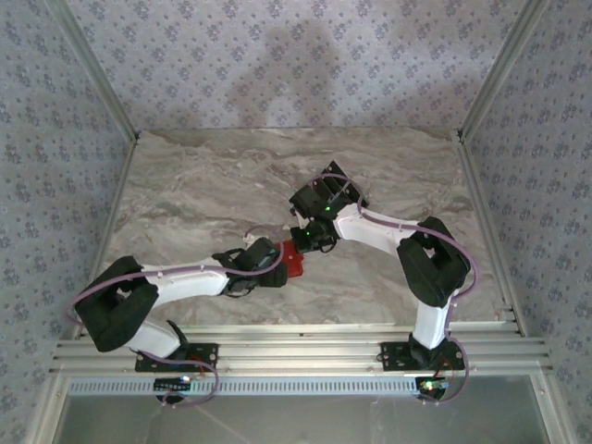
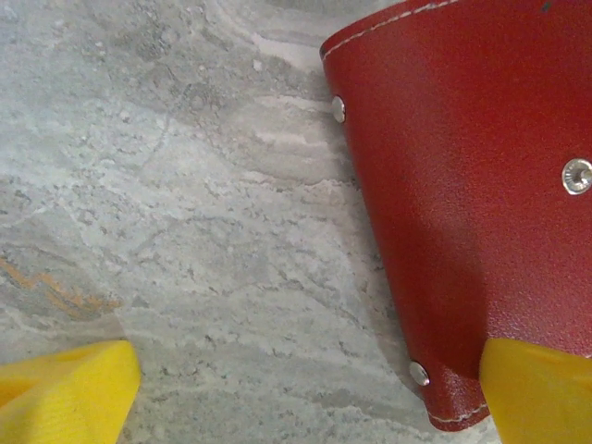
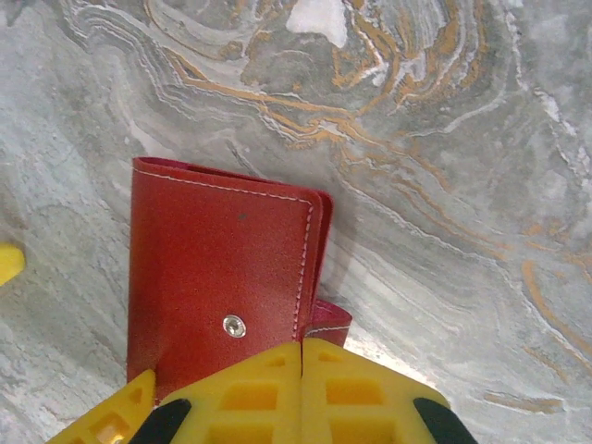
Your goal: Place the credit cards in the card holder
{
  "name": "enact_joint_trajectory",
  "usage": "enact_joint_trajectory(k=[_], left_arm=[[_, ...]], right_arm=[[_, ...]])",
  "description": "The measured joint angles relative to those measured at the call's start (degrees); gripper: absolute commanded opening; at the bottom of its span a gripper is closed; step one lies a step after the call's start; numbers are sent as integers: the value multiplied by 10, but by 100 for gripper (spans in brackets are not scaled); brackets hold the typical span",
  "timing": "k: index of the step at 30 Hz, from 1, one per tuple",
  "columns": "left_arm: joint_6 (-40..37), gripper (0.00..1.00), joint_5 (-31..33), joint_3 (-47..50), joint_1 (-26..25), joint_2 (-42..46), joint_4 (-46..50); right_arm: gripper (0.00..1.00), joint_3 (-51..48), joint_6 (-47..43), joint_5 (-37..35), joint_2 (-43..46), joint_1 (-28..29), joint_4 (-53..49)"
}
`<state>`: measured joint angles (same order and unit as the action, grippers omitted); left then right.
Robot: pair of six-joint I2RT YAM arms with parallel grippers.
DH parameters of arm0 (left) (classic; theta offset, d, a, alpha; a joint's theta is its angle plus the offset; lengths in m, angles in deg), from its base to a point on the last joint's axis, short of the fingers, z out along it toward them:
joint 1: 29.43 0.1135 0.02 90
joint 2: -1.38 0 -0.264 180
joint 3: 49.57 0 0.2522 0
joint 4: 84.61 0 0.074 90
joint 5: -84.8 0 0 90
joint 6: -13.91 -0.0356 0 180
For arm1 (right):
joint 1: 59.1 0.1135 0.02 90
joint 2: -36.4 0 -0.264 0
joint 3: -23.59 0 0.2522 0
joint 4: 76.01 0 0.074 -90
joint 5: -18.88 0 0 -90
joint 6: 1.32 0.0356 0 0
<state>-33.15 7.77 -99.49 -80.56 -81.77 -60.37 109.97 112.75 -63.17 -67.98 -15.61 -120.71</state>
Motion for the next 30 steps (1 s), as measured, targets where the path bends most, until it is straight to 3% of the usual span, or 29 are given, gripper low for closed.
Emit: enact_joint_trajectory(k=[30], left_arm=[[2,95,4,0,0,-2,-2]], right_arm=[[0,12,-2,25,-43,17,23]])
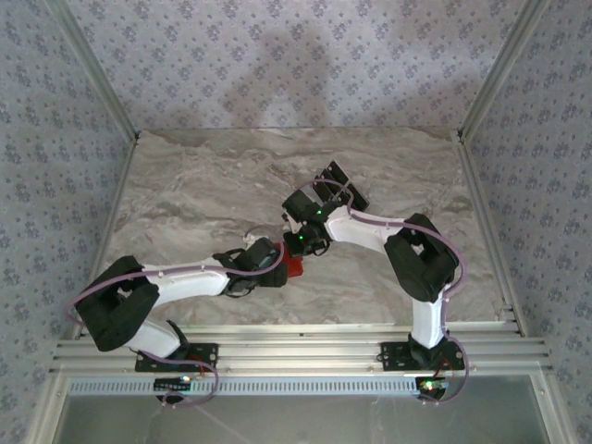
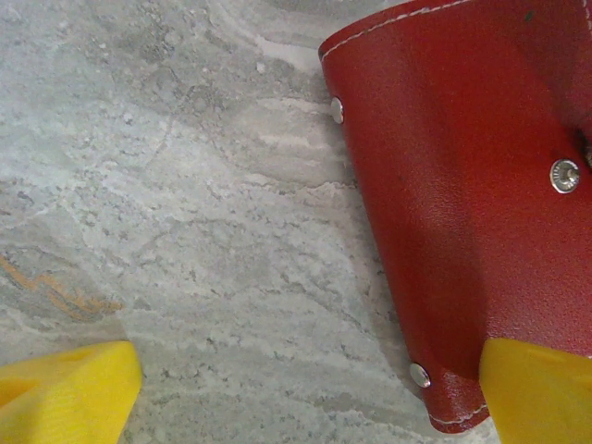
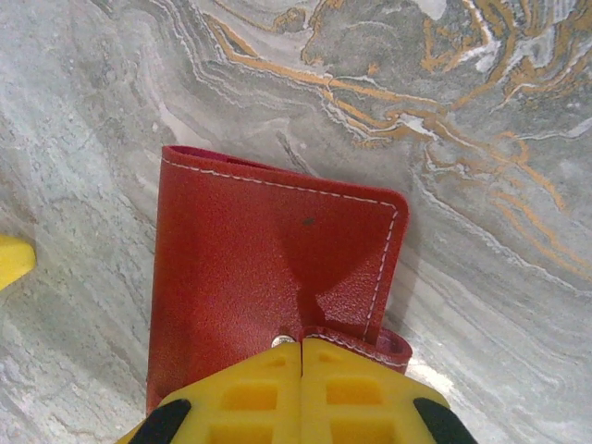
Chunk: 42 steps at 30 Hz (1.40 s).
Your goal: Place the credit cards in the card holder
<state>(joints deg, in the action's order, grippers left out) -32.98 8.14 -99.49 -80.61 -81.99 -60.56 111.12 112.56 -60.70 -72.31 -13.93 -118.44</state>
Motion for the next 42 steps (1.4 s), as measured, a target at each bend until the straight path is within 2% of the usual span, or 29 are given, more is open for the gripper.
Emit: enact_joint_trajectory(k=[42], left_arm=[[0,95,0,0,0,0,0]], right_arm=[[0,12,-4,-12,-12,20,0]])
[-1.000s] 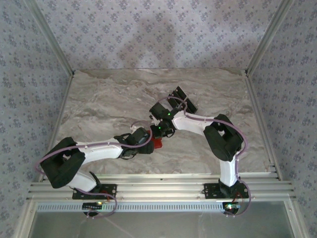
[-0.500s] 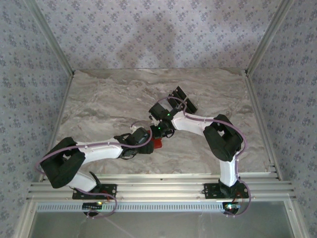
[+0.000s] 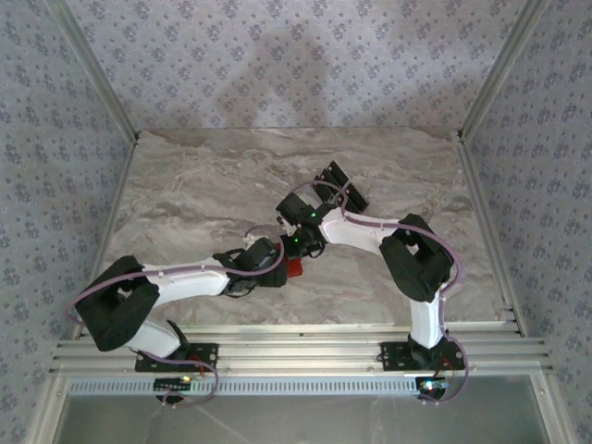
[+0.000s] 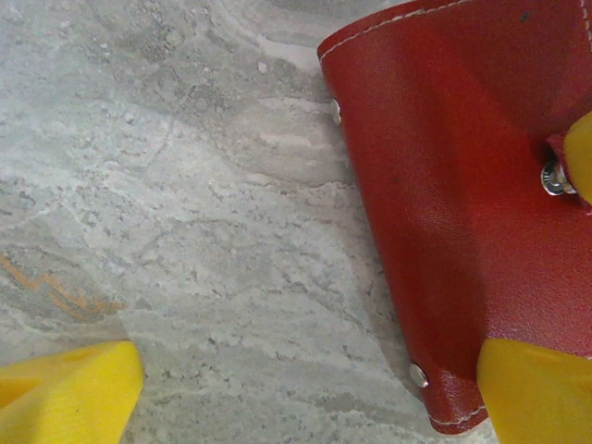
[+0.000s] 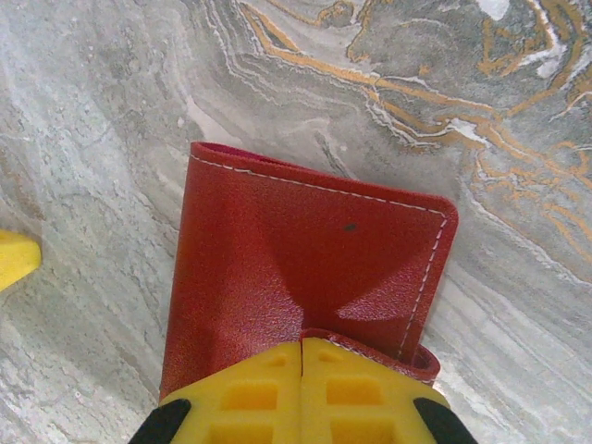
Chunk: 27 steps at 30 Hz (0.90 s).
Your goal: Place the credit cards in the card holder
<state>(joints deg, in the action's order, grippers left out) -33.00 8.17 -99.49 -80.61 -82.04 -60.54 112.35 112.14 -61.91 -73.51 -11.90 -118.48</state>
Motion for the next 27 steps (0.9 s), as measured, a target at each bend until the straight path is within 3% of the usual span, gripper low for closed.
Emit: enact_joint_trajectory(k=[27], left_arm=[[0,95,0,0,0,0,0]], right_arm=[[0,-47,7,11,10,0,68]])
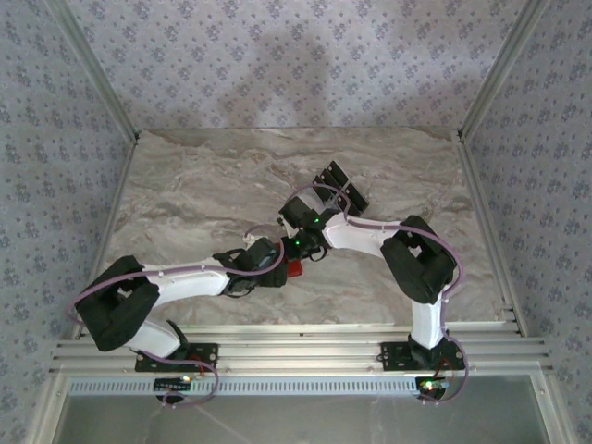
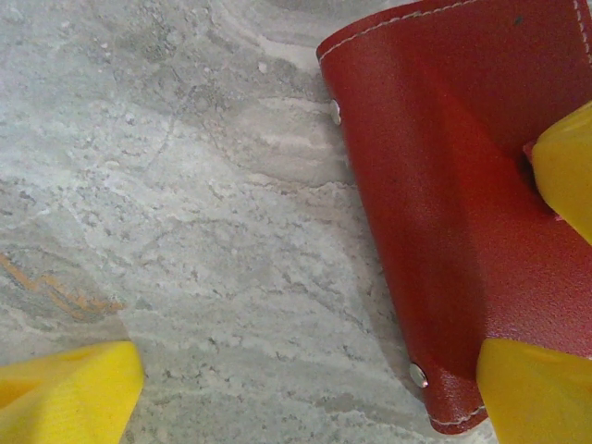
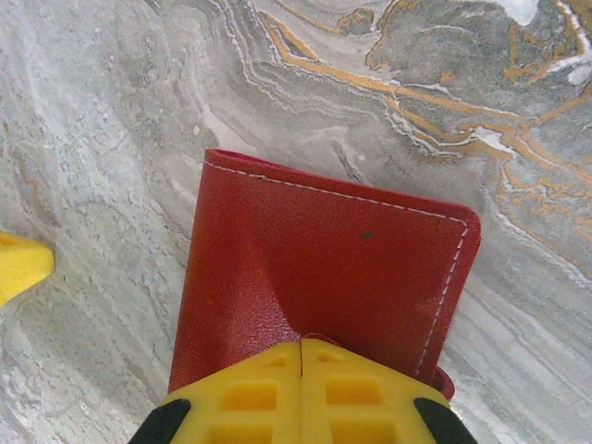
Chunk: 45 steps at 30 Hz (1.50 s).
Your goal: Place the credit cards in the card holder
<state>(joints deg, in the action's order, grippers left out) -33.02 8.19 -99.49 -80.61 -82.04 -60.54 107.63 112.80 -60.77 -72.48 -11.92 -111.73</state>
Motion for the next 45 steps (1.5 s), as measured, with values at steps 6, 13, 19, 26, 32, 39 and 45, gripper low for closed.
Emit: enact_joint_trajectory(k=[6,13,19,26,32,39,45], left_arm=[[-6,97,-3,-5,1,3,9],[-39,100,4,-10,25,79,45],[-60,100,43,-25,37,239,80],[-111,100,127,-53,97,334,123],[-223,100,198,-26,174,358,52],[-336,100,188,80,336,351,-115],[-353,100,127,155,460,267,-240]], right_arm=[[19,33,2,3,-12,0,-37],[45,110,19,39,-28,-5,-76],[69,172,35,56,-2,-23,-89],[80,166,35,49,114,-85,-109],[100,96,16,2,250,-180,-114],[100,-85,-16,-136,390,-287,-32],[100,-244,-82,-226,426,-362,108]])
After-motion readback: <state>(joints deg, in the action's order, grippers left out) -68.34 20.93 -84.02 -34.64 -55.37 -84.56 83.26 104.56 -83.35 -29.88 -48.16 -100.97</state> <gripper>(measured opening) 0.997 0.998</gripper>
